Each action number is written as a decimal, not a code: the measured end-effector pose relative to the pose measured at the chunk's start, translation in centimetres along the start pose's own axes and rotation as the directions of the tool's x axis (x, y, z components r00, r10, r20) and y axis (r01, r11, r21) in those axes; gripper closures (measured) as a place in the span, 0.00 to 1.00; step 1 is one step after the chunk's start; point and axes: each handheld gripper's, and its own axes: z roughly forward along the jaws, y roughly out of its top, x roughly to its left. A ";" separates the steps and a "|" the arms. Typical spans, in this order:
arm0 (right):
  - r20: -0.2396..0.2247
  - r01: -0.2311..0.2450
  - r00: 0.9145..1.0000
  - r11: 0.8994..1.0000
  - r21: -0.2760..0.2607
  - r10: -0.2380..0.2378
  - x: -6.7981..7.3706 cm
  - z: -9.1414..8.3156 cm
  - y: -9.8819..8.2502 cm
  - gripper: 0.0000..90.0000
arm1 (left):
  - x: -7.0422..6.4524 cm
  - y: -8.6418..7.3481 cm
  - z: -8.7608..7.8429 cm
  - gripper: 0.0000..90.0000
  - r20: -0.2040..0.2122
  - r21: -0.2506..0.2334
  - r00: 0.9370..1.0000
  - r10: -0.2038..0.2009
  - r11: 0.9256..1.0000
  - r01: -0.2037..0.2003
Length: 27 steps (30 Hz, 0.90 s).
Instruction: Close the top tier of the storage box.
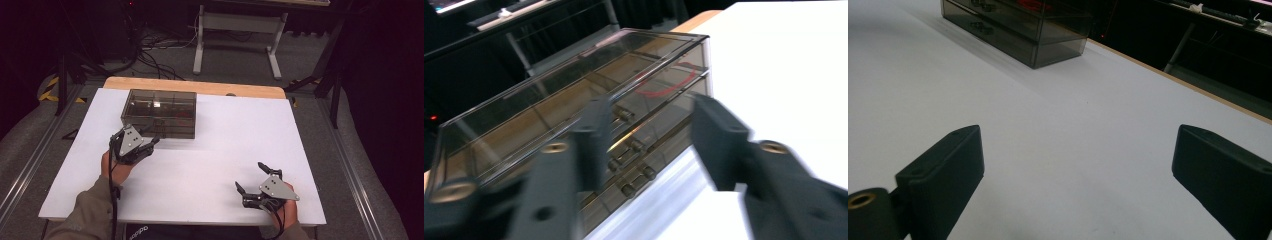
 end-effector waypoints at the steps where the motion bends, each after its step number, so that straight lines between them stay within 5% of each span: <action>1: -0.004 0.005 1.000 1.000 0.002 -0.005 0.0 0.1 0.0 0.08 | 0.0 -0.1 0.0 0.47 -0.004 0.000 1.000 -0.001 1.000 0.001; 6: -0.008 0.008 1.000 1.000 0.003 -0.008 0.1 0.2 0.0 0.08 | -0.1 -0.4 -0.1 0.30 -0.029 -0.007 0.999 -0.017 1.000 0.017; 12: -0.008 0.008 1.000 1.000 0.005 -0.008 0.1 0.1 0.0 0.08 | 0.1 -0.5 -0.3 0.14 -0.012 -0.031 1.000 -0.028 0.999 0.027; 27: -0.014 -0.022 1.000 1.000 -0.006 0.022 -0.1 -0.2 0.0 0.08 | -0.4 -0.1 -0.6 0.08 0.039 -0.040 0.999 0.015 0.999 -0.013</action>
